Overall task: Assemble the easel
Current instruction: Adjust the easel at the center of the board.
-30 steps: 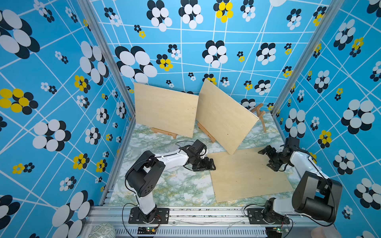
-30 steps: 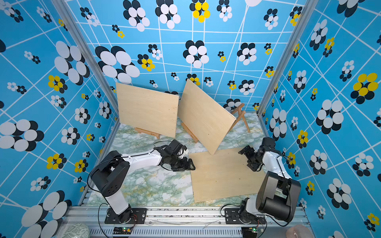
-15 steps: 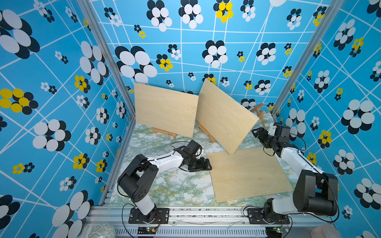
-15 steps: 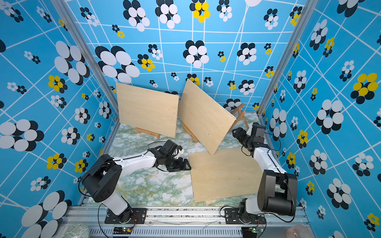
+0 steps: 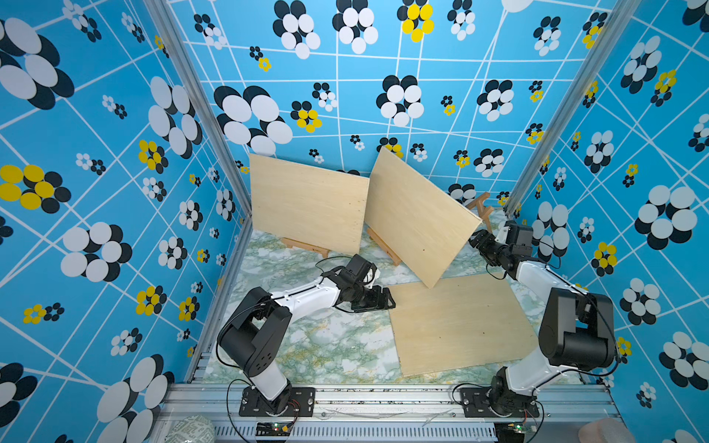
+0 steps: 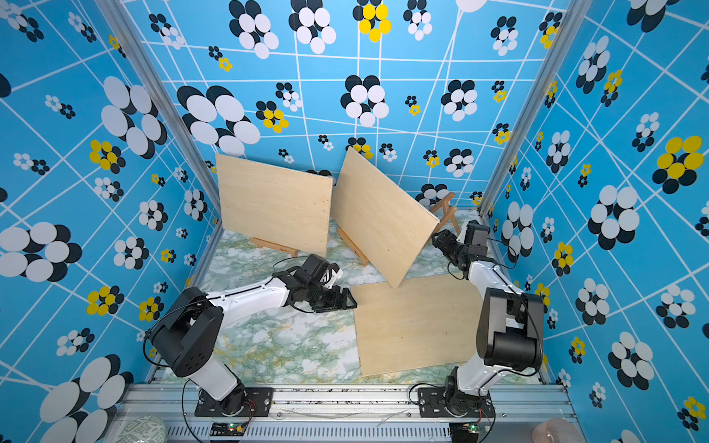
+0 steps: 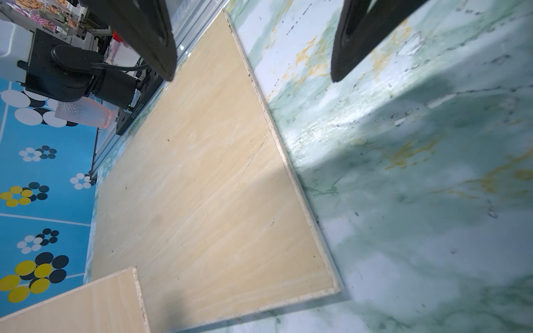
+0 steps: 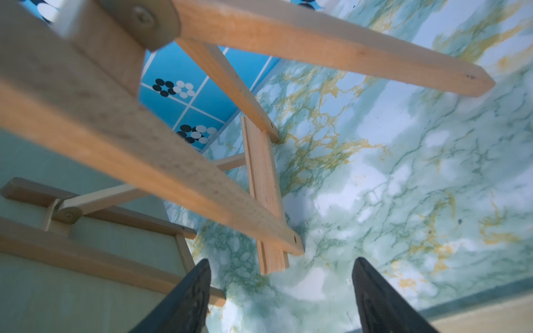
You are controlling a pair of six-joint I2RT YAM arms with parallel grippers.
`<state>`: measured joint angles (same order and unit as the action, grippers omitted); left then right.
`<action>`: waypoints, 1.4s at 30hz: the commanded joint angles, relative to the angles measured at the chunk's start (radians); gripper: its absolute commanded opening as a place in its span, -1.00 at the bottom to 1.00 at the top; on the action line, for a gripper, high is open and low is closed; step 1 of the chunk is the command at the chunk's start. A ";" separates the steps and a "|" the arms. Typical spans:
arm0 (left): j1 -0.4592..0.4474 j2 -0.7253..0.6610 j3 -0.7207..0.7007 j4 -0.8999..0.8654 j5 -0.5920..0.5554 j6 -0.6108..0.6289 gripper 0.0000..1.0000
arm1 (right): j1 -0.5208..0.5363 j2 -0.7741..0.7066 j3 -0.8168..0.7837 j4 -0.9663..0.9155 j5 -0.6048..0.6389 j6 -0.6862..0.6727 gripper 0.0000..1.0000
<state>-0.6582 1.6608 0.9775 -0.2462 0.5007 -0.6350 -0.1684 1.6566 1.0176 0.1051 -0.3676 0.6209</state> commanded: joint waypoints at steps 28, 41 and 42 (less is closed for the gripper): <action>0.074 0.005 -0.055 -0.002 0.025 0.036 0.71 | 0.034 0.181 0.121 0.161 0.010 -0.201 -0.57; 0.089 0.011 -0.032 -0.029 0.045 0.066 0.70 | -0.031 0.161 0.205 -0.217 -0.173 -0.494 -1.00; 0.089 0.012 -0.028 -0.035 0.045 0.068 0.71 | -0.031 0.164 0.217 -0.257 -0.183 -0.523 -1.00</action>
<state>-0.5770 1.6680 0.9268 -0.2550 0.5278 -0.5976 -0.2016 1.8099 1.1980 0.0605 -0.4984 0.2379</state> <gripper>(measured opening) 0.852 0.275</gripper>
